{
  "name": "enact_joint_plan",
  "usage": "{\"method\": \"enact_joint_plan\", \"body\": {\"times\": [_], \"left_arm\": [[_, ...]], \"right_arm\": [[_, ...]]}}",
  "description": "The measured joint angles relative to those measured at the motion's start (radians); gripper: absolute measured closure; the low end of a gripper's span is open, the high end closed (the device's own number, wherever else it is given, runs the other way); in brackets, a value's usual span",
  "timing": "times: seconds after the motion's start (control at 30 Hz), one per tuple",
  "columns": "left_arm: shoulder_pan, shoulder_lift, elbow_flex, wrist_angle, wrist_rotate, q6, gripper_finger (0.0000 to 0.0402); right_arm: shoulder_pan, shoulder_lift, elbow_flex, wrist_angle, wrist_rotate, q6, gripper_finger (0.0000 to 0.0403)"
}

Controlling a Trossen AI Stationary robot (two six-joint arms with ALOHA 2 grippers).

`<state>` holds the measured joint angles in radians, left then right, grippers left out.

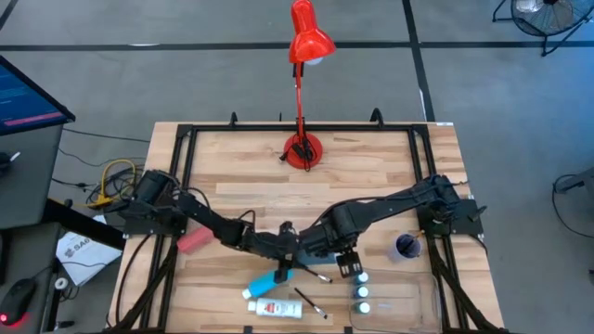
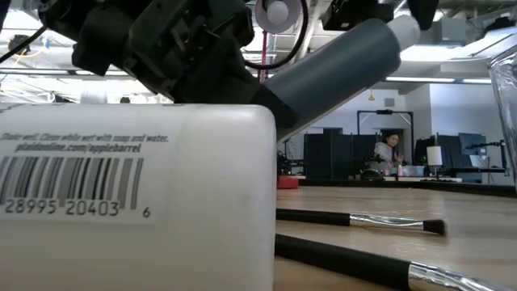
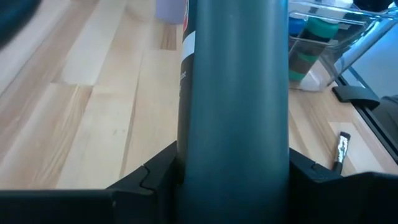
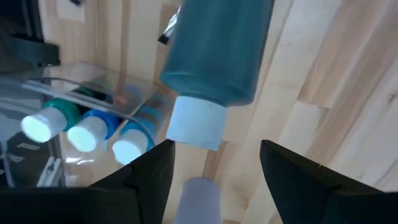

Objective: Pick & Place Paint Supplies
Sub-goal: Put the black paint bottle into the transparent bin

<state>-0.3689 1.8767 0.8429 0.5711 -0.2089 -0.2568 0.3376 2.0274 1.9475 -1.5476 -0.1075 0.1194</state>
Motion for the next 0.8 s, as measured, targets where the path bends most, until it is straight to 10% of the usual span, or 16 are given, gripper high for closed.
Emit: {"method": "enact_joint_plan", "body": {"times": [0.8], "left_arm": [[-0.006,0.0,0.027,0.014,0.019,0.007,0.0245]], "right_arm": [[0.0,0.006,0.0,-0.029,-0.076,0.132,0.0145]]}}
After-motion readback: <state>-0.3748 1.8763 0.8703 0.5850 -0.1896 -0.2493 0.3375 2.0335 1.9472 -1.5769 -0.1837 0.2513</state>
